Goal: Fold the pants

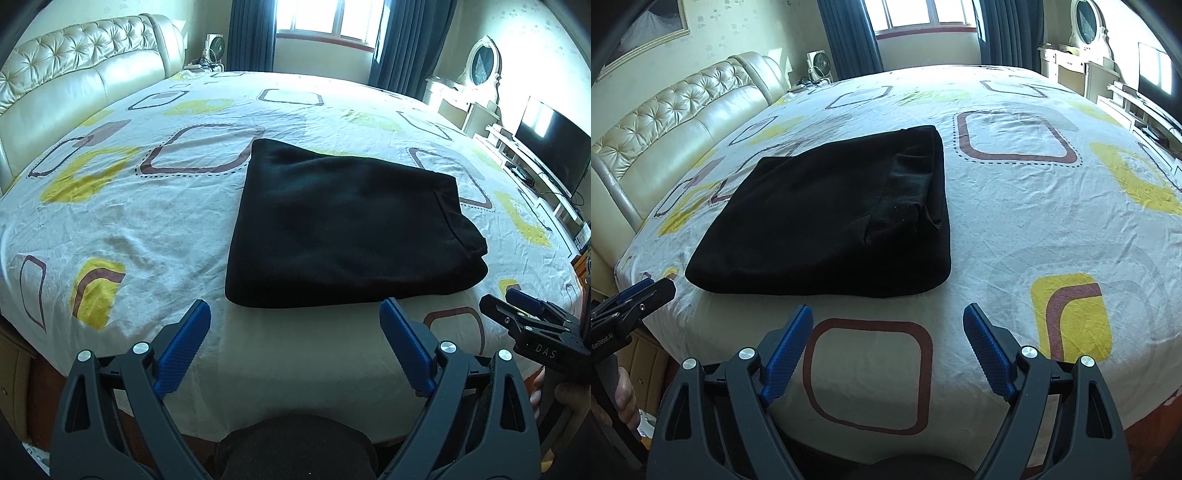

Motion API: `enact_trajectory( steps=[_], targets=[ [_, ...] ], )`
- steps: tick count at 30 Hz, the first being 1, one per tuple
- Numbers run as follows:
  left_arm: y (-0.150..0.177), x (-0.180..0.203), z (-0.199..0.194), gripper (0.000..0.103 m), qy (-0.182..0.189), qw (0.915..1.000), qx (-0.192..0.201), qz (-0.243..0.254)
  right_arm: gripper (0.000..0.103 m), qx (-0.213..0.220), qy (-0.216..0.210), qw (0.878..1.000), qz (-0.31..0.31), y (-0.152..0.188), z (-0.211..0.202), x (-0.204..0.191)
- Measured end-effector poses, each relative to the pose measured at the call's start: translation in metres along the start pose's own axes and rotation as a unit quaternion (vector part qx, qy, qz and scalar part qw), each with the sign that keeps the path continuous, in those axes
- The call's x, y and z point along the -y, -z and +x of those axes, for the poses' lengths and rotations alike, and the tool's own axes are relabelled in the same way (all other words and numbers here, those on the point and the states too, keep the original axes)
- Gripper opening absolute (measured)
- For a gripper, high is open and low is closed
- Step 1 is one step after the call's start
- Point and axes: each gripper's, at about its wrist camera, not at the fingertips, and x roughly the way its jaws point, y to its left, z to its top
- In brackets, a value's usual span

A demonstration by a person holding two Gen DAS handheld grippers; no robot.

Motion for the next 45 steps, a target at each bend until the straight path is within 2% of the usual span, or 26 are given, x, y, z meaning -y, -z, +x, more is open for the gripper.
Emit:
enact_trajectory(
  steps=[12,20,23,31,33,35,36,37,39,42,45],
  targets=[
    [-0.003,-0.001,-0.005,0.093,-0.011,0.9999,0.008,0.002,0.082,-0.008,-0.004,1.0,0.0,0.003,0.003,-0.001],
    [-0.005,0.007,-0.011,0.093,-0.049,0.9978,0.03,0.032,0.082,-0.015,-0.009,1.0,0.002,0.003,0.005,-0.002],
    [-0.005,0.009,-0.012,0.099,-0.043,0.9979,0.033,0.037,0.082,-0.019,-0.01,1.0,0.001,0.004,0.007,-0.002],
    [-0.004,0.012,-0.012,0.099,-0.024,0.9987,0.028,0.034,0.082,-0.026,-0.014,1.0,0.002,0.005,0.009,-0.002],
    [-0.005,0.014,-0.015,0.101,-0.032,0.9985,0.032,0.03,0.082,-0.027,-0.016,1.0,0.001,0.005,0.01,-0.002],
    [-0.007,0.016,-0.021,0.101,-0.006,0.9984,0.047,0.033,0.082,-0.026,-0.016,1.0,-0.001,0.005,0.01,-0.003],
    [-0.008,0.017,-0.024,0.101,0.018,0.998,0.05,0.035,0.082,-0.026,-0.016,1.0,-0.001,0.005,0.01,-0.002],
    [-0.011,0.019,-0.027,0.101,0.03,0.9976,0.049,0.039,0.082,-0.028,-0.017,0.999,0.0,0.005,0.01,-0.002],
    [-0.018,0.018,-0.033,0.101,0.031,0.9964,0.063,0.049,0.082,-0.031,-0.025,0.999,0.009,0.005,0.008,-0.001],
    [-0.04,0.003,-0.035,0.101,0.01,0.9944,0.088,0.057,0.082,-0.027,-0.041,0.999,0.021,-0.004,0.0,0.005],
    [-0.072,-0.037,-0.012,0.101,-0.021,0.9948,0.089,0.043,0.082,0.001,-0.049,0.998,0.033,-0.032,-0.009,0.018]
  ],
)
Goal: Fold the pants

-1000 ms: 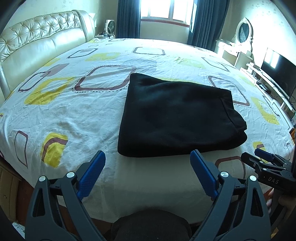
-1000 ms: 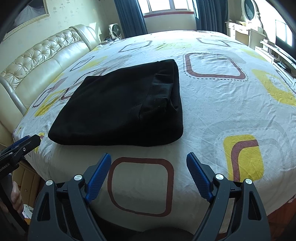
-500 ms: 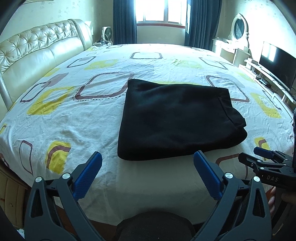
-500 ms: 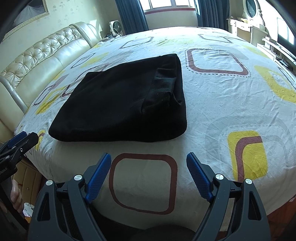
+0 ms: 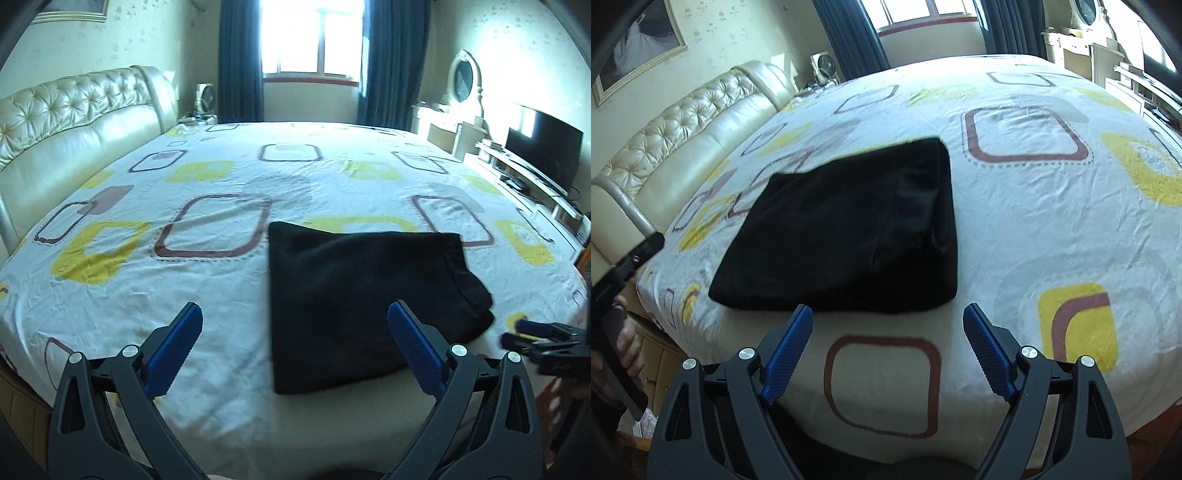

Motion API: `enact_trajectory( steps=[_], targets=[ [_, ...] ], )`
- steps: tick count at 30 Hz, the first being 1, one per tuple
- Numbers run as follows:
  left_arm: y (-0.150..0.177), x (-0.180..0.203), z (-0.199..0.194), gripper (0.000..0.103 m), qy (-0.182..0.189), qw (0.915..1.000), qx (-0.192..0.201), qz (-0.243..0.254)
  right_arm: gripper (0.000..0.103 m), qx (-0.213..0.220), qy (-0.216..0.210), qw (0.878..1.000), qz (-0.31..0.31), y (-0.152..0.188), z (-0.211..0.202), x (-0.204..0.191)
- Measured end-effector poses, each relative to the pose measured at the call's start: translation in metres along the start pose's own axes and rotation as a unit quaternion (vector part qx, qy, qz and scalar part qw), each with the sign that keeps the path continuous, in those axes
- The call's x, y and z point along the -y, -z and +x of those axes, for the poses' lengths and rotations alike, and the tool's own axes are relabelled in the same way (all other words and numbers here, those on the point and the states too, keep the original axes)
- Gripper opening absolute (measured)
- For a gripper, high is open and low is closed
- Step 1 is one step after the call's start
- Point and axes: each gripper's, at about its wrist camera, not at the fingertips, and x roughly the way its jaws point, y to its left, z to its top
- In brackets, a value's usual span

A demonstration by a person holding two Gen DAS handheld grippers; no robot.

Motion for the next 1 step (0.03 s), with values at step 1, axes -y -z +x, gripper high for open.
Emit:
enact_trajectory(
  steps=[1],
  targets=[
    [-0.0084,-0.0196,0.0168,0.101,-0.018,0.9998,-0.004,-0.011,0.083,0.013,0.003,1.0,0.004,-0.0143,-0.0015,0.0062]
  ],
)
